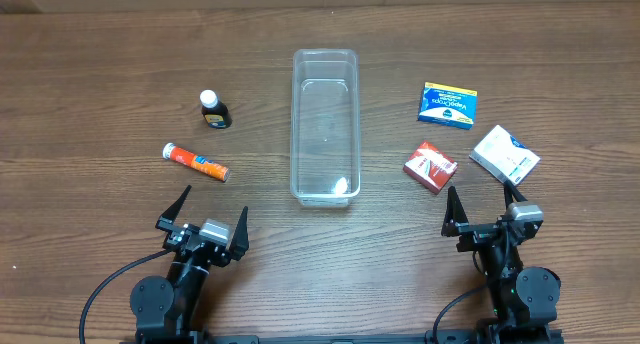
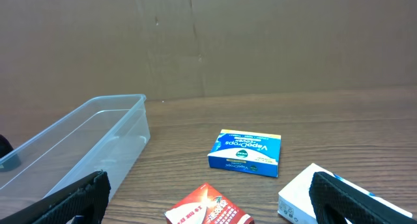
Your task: Pack container
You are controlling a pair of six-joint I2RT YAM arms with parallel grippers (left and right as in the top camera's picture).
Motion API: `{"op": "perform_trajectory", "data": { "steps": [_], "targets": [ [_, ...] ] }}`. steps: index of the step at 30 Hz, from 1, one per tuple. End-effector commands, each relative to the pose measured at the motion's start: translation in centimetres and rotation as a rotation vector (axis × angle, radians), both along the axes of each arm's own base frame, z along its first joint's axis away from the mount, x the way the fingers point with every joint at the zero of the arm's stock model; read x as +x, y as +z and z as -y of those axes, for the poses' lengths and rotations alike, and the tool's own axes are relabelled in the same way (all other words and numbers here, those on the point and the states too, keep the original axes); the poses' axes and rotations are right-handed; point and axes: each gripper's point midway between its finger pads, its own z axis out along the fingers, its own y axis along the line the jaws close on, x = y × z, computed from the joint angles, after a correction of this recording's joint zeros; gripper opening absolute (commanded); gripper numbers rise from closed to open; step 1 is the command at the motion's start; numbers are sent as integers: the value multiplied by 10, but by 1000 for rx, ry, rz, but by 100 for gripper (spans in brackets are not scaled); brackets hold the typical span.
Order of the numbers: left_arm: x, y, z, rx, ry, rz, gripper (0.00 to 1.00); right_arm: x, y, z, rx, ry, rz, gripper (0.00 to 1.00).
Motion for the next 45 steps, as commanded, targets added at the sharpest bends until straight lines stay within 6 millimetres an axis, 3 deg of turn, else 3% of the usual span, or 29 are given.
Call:
{"op": "perform_trajectory", "data": {
  "steps": [1,40,43,45],
  "targets": [
    [0,0,-3,-13,12,2,100,0,0,2,-3,-11,10,100],
    [0,0,-3,-13,12,2,100,1,1,10,-4,-56,16,100],
    [0,0,-3,-13,12,2,100,1,9,6,6,-36,46,100],
    [0,0,-3,-13,12,2,100,-2,25,-7,9,40,115,100]
  ]
}}
